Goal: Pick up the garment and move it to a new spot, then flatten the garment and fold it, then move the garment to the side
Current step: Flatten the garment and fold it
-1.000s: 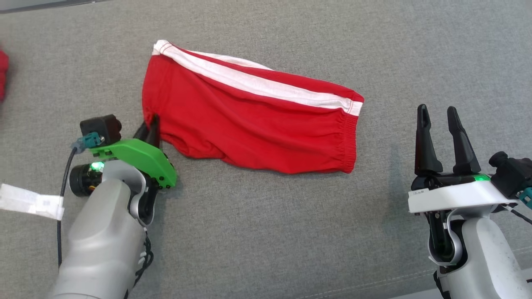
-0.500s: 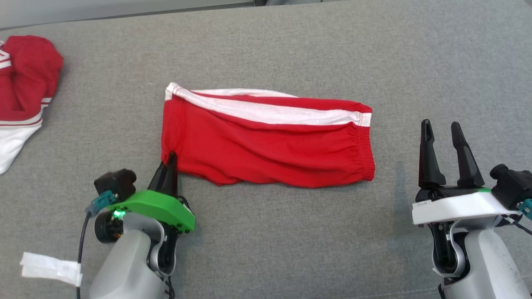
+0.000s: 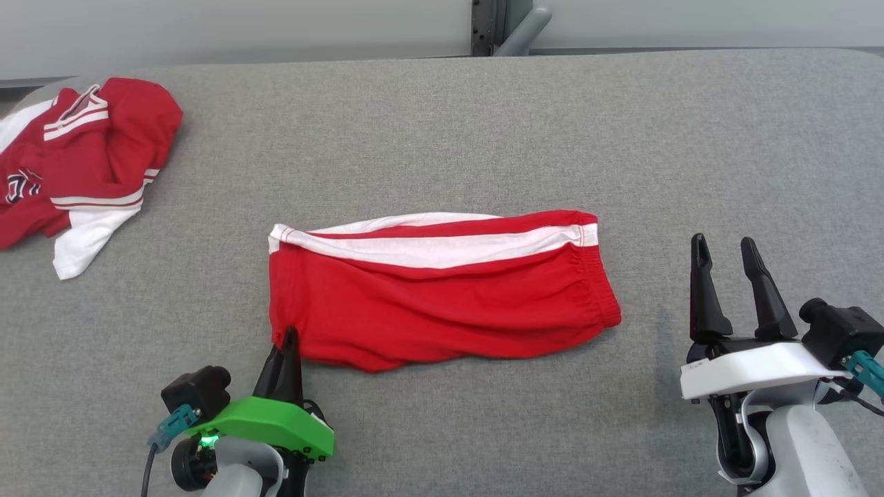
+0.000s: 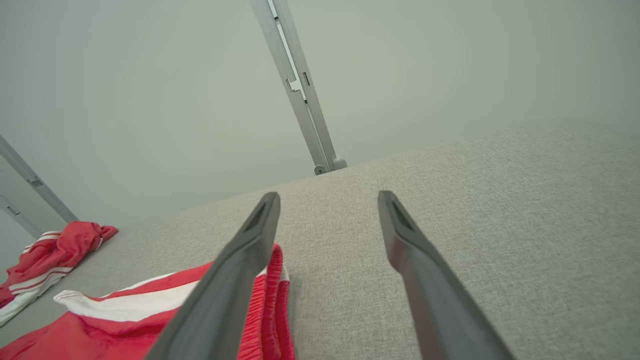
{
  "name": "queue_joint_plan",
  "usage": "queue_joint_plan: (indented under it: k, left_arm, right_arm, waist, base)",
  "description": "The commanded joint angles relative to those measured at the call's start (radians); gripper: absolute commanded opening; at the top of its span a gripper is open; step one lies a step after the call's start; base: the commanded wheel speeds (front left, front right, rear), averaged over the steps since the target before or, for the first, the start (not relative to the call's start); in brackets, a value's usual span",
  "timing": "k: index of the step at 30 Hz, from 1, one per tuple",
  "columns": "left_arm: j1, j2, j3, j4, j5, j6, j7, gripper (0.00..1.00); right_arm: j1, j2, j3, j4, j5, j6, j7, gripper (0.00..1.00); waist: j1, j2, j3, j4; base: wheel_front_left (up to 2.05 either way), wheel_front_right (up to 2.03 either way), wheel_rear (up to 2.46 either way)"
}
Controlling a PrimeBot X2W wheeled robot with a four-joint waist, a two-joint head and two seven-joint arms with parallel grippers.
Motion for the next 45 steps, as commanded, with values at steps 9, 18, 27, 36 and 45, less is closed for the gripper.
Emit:
queue_joint_plan:
  k: [9, 18, 27, 36, 45]
  left_arm:
    - [0.053, 0.026, 0.074, -0.113, 0.115, 0.021, -0.008, 1.0]
    - [0.117, 0.032, 0.131, -0.25, 0.291, 0.01, -0.007, 1.0]
    - [0.19, 0.018, 0.145, -0.362, 0.402, -0.003, -0.007, 1.0]
    - [0.217, -0.006, 0.164, -0.385, 0.425, -0.014, -0.007, 1.0]
    - [0.21, -0.02, 0.177, -0.385, 0.438, -0.019, -0.007, 1.0]
  right_arm:
    - [0.02, -0.002, 0.003, 0.027, -0.016, -0.001, -0.003, 1.0]
    - [0.043, -0.002, 0.017, 0.049, -0.023, -0.001, 0.005, 1.0]
    - [0.051, -0.002, 0.033, 0.093, -0.043, -0.001, 0.019, 1.0]
    - [0.017, -0.002, 0.04, 0.224, -0.097, -0.001, 0.059, 1.0]
    - [-0.083, -0.002, 0.051, 0.459, -0.042, -0.001, 0.072, 1.0]
  waist:
    - [0.0, 0.0016, -0.046, 0.014]
    - [0.0, 0.0016, -0.098, 0.039]
    - [0.0, 0.0016, -0.128, 0.088]
    - [0.0, 0.0016, -0.129, 0.133]
    - [0.0, 0.0016, -0.105, 0.178]
  base:
    - [0.0, 0.0, 0.0]
    - [0.0, 0.0, 0.0]
    - [0.0, 0.0, 0.0]
    - [0.0, 0.0, 0.0]
    - [0.0, 0.0, 0.0]
